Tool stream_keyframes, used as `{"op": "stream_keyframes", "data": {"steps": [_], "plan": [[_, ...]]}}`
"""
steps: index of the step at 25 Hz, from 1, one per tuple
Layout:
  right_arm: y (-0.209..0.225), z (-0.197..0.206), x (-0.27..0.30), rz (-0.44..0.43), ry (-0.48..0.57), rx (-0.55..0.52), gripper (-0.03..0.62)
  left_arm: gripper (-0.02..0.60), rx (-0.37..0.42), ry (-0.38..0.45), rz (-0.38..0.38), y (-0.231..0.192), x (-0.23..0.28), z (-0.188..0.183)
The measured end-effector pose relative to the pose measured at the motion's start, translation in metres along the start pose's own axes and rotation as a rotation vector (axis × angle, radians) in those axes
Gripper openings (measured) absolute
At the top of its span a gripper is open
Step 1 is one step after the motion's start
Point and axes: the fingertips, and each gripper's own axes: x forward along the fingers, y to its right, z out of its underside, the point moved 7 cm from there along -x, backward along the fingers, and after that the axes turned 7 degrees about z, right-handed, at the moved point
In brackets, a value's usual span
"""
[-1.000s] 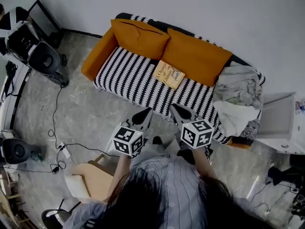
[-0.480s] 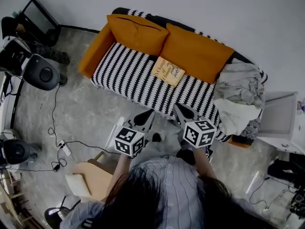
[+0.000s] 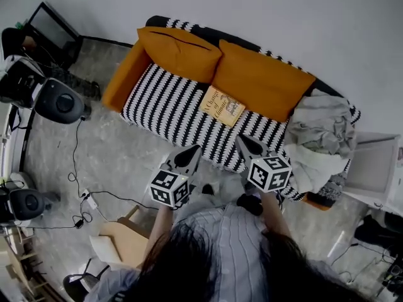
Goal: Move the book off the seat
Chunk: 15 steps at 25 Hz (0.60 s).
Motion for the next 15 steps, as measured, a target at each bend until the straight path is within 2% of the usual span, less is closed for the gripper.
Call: {"op": "stream_keyframes", "data": {"steps": [7, 15], "plan": [[0.05, -0.053, 0.035, -0.045, -0.004, 0.004, 0.028, 0.012, 0.009, 0.008, -0.047, -0.01, 0.058, -0.038], [0.093, -0.08, 0.064, -0.097, -0.041, -0.001, 0.028, 0.012, -0.003, 0.004, -0.107, -0.015, 0.106, -0.055]]}}
